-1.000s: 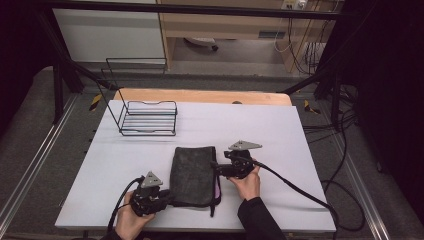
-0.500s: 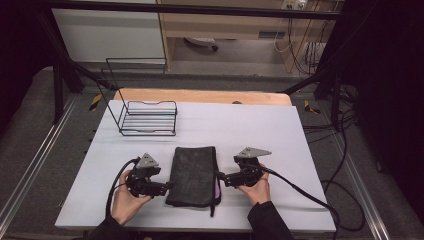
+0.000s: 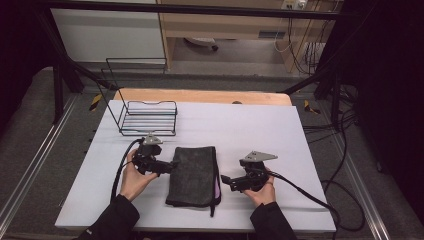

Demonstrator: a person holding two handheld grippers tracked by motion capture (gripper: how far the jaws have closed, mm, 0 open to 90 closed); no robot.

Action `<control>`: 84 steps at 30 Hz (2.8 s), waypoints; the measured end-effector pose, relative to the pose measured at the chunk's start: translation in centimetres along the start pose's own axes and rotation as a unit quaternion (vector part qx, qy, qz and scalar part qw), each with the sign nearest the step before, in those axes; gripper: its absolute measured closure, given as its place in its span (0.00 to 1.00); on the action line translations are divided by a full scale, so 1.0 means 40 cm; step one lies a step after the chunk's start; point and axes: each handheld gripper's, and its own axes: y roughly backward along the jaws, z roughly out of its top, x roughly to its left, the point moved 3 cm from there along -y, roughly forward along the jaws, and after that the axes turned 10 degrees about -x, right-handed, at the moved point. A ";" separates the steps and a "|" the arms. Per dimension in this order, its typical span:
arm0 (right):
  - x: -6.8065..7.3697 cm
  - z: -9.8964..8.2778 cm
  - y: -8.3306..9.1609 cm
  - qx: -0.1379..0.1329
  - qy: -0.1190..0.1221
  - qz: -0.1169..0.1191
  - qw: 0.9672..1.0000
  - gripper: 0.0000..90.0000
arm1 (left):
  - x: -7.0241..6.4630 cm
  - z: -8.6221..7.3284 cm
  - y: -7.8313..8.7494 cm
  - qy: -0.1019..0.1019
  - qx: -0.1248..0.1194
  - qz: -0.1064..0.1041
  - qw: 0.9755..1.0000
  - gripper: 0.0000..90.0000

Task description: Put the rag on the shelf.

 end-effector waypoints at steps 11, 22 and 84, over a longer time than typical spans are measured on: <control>0.004 -0.007 -0.004 0.005 -0.003 0.003 1.000 0.01 | 0.046 0.019 -0.089 0.033 0.007 0.030 0.999 0.32; 0.003 -0.010 -0.008 0.010 -0.002 0.005 1.000 0.02 | 0.040 -0.009 -0.142 0.051 0.030 0.010 0.998 0.63; -0.037 0.085 -0.230 0.058 -0.112 -0.008 0.992 0.87 | 0.028 -0.023 -0.131 0.064 0.009 -0.007 0.998 0.88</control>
